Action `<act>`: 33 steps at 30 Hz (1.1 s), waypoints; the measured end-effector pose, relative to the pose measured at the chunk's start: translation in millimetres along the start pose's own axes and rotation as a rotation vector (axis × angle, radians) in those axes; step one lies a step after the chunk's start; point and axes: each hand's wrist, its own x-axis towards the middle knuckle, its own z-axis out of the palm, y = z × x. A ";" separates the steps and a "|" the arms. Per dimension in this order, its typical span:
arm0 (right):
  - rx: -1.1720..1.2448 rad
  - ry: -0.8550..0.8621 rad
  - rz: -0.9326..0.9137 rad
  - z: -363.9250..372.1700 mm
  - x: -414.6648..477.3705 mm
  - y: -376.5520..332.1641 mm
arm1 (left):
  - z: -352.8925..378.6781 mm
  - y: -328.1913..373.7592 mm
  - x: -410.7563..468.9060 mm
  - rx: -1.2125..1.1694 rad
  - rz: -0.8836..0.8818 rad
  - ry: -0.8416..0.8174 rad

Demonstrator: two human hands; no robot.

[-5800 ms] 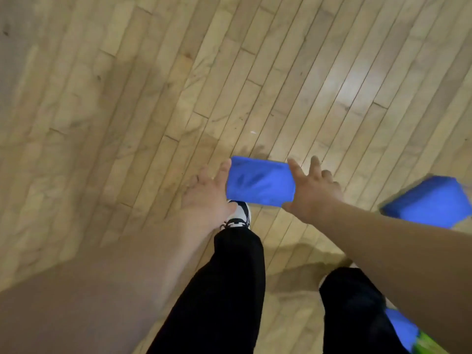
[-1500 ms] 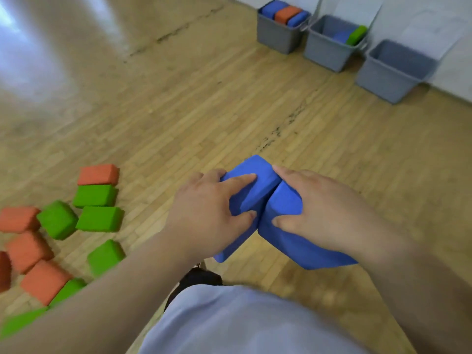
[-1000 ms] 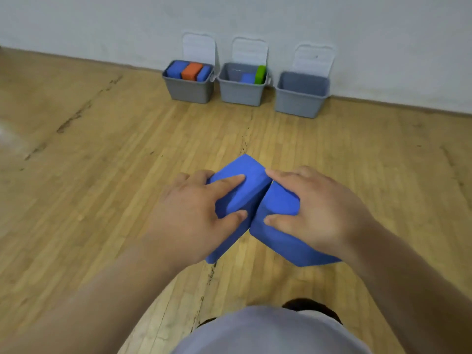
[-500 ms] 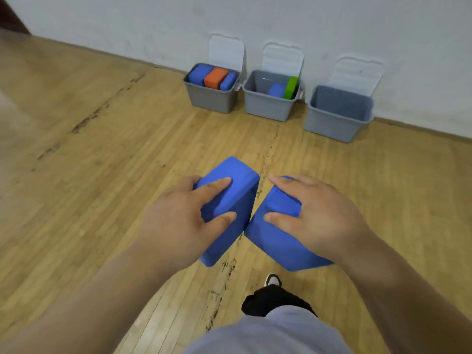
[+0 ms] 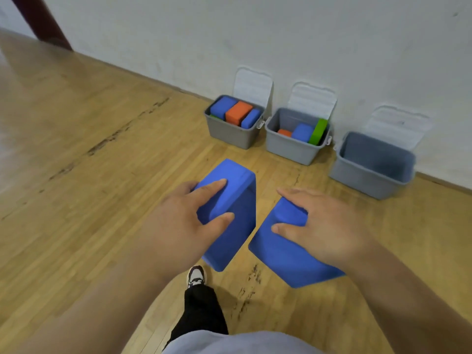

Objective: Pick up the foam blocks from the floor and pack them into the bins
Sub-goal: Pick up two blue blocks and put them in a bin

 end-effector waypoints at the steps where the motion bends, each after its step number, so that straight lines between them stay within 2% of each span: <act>1: -0.006 0.003 0.015 1.0 21.2 1.0 | 1.2 -7.6 25.4 -0.009 0.022 -0.009; 7: 0.060 0.102 0.154 0.4 141.1 -9.9 | -9.0 -55.3 179.3 -0.034 0.116 -0.119; 12: 0.060 0.180 0.231 -22.1 226.4 -25.0 | -36.7 -70.3 301.6 -0.002 0.211 -0.189; 16: 0.051 0.194 0.303 -33.3 289.0 -10.6 | -29.5 -73.8 380.8 0.027 0.243 -0.225; 25: 0.082 0.128 0.297 -68.7 469.0 97.4 | 41.3 -61.7 551.4 0.040 0.133 -0.271; 33: 0.091 0.010 0.199 -154.2 653.5 212.4 | 99.3 0.7 728.7 0.091 0.033 -0.243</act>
